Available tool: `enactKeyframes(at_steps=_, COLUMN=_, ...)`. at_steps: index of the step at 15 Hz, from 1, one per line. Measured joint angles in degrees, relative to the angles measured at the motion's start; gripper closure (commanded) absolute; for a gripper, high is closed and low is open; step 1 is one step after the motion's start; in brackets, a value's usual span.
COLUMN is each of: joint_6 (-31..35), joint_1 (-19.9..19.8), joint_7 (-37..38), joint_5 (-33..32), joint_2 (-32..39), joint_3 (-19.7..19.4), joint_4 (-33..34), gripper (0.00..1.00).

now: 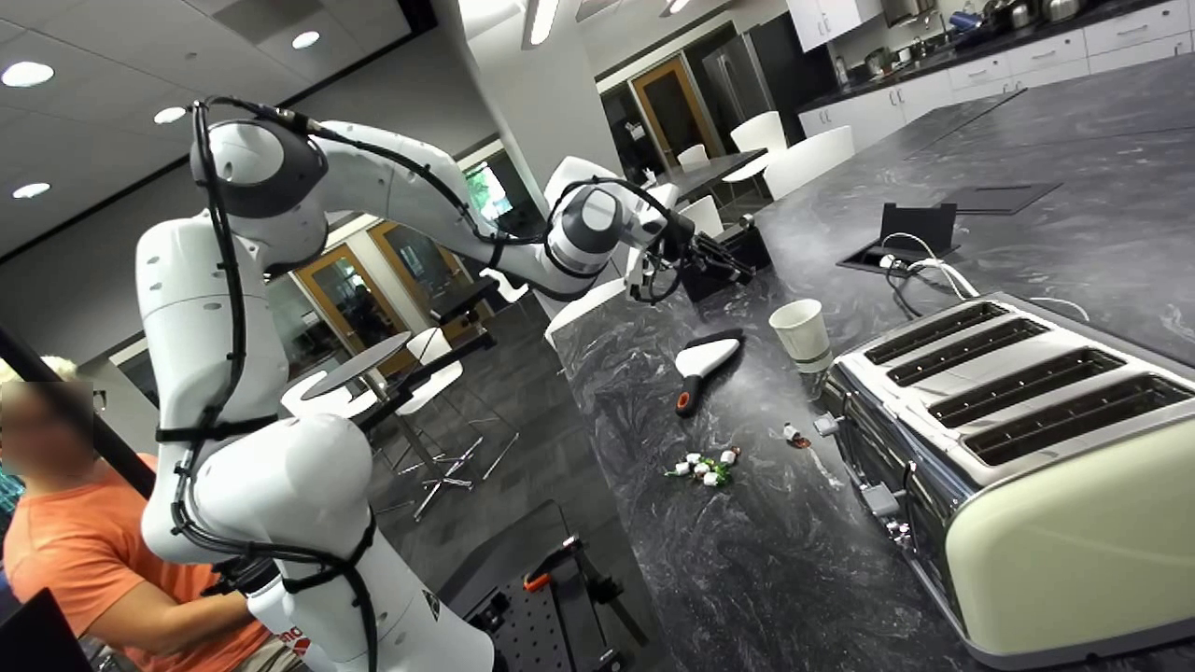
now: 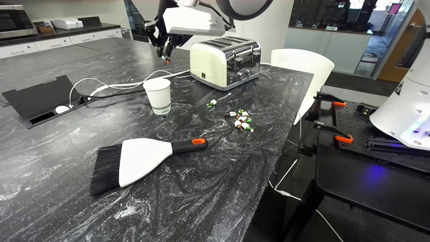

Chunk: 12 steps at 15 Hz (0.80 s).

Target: Place three sweets in the cup

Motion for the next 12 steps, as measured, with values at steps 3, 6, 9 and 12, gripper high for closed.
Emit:
enactKeyframes(at_steps=3, joint_6=-2.79, joint_1=-1.80, joint_7=0.20, joint_5=0.37, joint_2=4.94, joint_3=1.54, joint_4=4.06, gripper=0.94)
enactKeyframes(at_steps=6, joint_6=-5.79, joint_1=-6.34, joint_7=0.20, joint_5=0.51, joint_2=8.91, joint_3=5.42, joint_4=8.21, gripper=0.94)
enactKeyframes(at_steps=9, joint_6=-7.71, joint_1=-11.02, joint_7=0.20, joint_5=0.49, joint_2=12.16, joint_3=9.20, joint_4=12.37, gripper=0.94)
enactKeyframes(at_steps=12, joint_6=-8.33, joint_1=-14.65, joint_7=0.20, joint_5=0.46, joint_2=14.51, joint_3=12.04, joint_4=16.15, gripper=0.52)
